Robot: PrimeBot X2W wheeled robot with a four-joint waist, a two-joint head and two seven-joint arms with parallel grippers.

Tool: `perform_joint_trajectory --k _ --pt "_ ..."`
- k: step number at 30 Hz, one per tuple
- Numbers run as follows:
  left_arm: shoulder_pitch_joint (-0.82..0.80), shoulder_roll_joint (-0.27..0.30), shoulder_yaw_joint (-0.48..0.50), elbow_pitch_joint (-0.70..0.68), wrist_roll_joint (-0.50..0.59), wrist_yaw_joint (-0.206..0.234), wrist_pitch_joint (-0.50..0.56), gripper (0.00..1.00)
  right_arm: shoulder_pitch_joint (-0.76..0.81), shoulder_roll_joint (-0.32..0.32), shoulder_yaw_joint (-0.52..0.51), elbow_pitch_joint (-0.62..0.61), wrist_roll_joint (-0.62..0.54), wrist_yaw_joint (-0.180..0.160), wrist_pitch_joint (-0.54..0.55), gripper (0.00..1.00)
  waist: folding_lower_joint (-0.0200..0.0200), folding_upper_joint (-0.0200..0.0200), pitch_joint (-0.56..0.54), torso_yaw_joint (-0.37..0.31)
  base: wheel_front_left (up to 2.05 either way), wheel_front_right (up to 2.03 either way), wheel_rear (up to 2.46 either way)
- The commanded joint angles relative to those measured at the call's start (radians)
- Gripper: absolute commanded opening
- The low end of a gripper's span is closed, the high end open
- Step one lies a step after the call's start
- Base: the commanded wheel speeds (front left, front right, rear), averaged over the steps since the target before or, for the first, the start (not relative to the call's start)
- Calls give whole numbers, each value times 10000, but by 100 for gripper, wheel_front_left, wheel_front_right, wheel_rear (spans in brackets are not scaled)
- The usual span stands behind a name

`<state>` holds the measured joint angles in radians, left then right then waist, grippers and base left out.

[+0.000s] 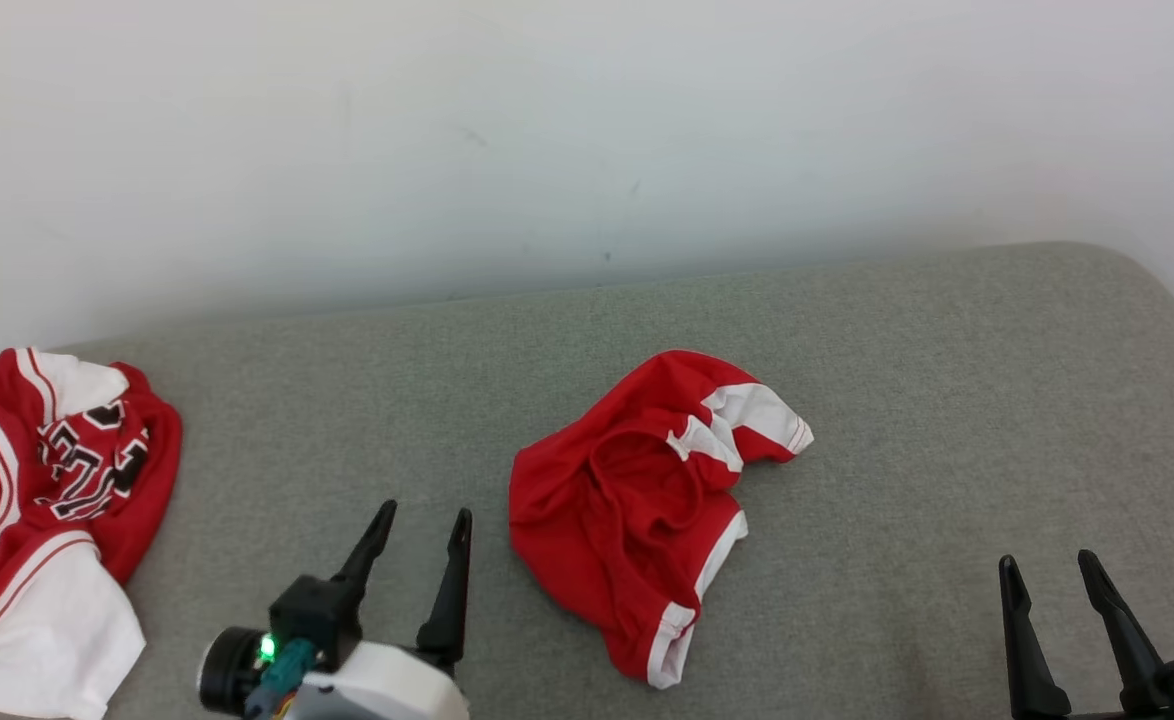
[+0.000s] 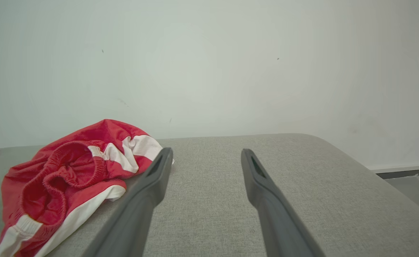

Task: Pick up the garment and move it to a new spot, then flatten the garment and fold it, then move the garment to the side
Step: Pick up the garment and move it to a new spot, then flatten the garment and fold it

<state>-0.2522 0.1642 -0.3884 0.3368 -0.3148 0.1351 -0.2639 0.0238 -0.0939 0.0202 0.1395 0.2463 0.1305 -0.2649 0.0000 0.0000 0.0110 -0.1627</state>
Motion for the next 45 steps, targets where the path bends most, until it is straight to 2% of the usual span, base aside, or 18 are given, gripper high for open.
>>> perform_joint_trajectory --k 1,8,15,24,32,37,45 --pt "423 129 144 -432 343 98 -5 100 106 -103 -55 -13 -53 4 6 100 0 0 -56 108 0 0 0" --pt "2311 123 1016 -2020 1317 319 -7 100 276 -220 69 154 -215 4 6 100 0 0 -220 223 0 0 0" --pt "3675 -197 1954 -2654 1833 209 -8 100 498 -180 205 426 -260 4 6 100 0 0 -318 211 0 0 0" --pt "3906 -524 2635 -2524 2236 -365 -8 100 519 -94 213 546 -162 4 6 100 0 0 -240 332 0 0 0" --pt "3806 -700 2991 -2384 2415 -652 -9 100 377 -47 239 604 -119 4 6 100 0 0 -246 236 0 0 0" --pt "3527 -742 2802 -2386 2651 -934 -9 100 317 -29 322 611 -75 4 6 100 0 0 -242 61 0 0 0" --pt "1797 -495 1406 -1852 3490 -1976 132 100 162 15 478 505 -13 4 8 100 0 0 -190 -520 0 0 0"
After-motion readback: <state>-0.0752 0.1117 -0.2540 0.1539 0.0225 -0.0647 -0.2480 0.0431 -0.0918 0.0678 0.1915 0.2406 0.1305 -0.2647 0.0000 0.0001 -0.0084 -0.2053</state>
